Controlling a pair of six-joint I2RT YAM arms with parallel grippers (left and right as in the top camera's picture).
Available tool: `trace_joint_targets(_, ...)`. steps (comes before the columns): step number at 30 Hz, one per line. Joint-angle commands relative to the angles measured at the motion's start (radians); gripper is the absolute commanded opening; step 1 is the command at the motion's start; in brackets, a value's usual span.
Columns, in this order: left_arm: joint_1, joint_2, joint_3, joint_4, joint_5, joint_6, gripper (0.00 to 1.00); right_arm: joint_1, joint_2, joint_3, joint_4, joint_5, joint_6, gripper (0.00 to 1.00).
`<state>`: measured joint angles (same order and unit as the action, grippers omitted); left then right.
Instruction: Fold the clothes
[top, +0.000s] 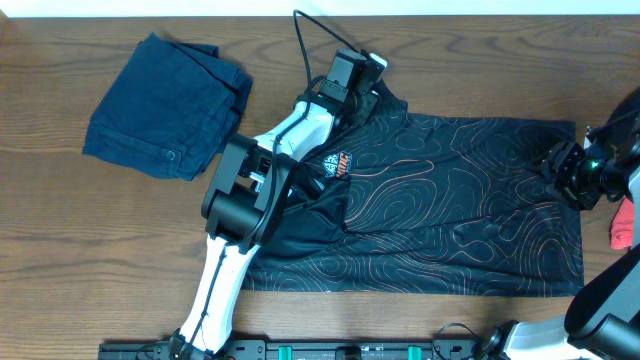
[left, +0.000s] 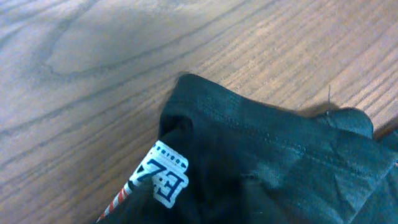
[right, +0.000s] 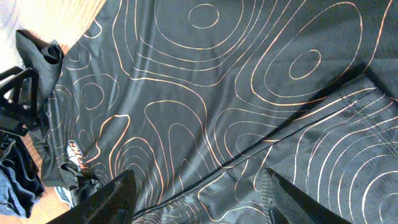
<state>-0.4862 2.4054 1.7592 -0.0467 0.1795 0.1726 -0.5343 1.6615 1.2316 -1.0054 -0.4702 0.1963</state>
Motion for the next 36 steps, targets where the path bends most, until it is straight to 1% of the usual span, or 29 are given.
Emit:
trace_joint_targets(1, 0.003, -0.017, 0.011, 0.004, -0.009, 0.003, 0.64, 0.010, -0.001, 0.017, -0.002, 0.004, -0.024, 0.63)
trace_joint_targets(5, 0.003, -0.004, 0.011, 0.008, -0.009, 0.003, 0.66, 0.011, -0.001, 0.016, -0.005, 0.004, -0.030, 0.63)
trace_joint_targets(9, 0.004, 0.022, 0.011, 0.047, -0.009, 0.004, 0.65, 0.012, -0.001, 0.016, -0.024, 0.004, -0.030, 0.62)
trace_joint_targets(10, 0.005, 0.027, 0.011, 0.055, -0.009, 0.003, 0.63, 0.012, -0.001, 0.016, -0.029, 0.004, -0.031, 0.63)
trace_joint_targets(14, 0.007, 0.047, 0.011, 0.058, -0.009, 0.003, 0.47, 0.012, -0.001, 0.016, -0.053, 0.011, -0.037, 0.62)
trace_joint_targets(19, 0.008, 0.060, 0.010, 0.025, -0.009, 0.002, 0.45, 0.012, -0.001, 0.016, -0.065, 0.010, -0.037, 0.61)
trace_joint_targets(22, 0.008, 0.060, 0.010, 0.018, -0.009, 0.002, 0.40, 0.012, -0.001, 0.016, -0.067, 0.010, -0.037, 0.60)
trace_joint_targets(24, 0.008, 0.060, 0.010, 0.013, -0.008, 0.001, 0.28, 0.012, -0.001, 0.016, -0.073, 0.010, -0.037, 0.60)
trace_joint_targets(26, 0.008, 0.048, 0.010, 0.002, -0.008, -0.001, 0.13, 0.012, -0.001, 0.016, -0.081, 0.010, -0.037, 0.60)
trace_joint_targets(27, 0.008, 0.035, 0.010, -0.003, -0.008, -0.001, 0.08, 0.012, -0.001, 0.016, -0.082, 0.010, -0.037, 0.60)
trace_joint_targets(28, 0.008, 0.020, 0.010, -0.005, -0.009, -0.001, 0.06, 0.012, -0.001, 0.016, -0.080, 0.010, -0.037, 0.60)
trace_joint_targets(31, 0.010, -0.059, 0.010, -0.025, -0.008, -0.001, 0.06, 0.012, -0.001, 0.016, -0.056, 0.011, -0.037, 0.60)
trace_joint_targets(36, 0.010, -0.204, 0.010, -0.106, -0.009, 0.007, 0.06, 0.012, -0.001, 0.016, 0.048, 0.010, -0.034, 0.61)
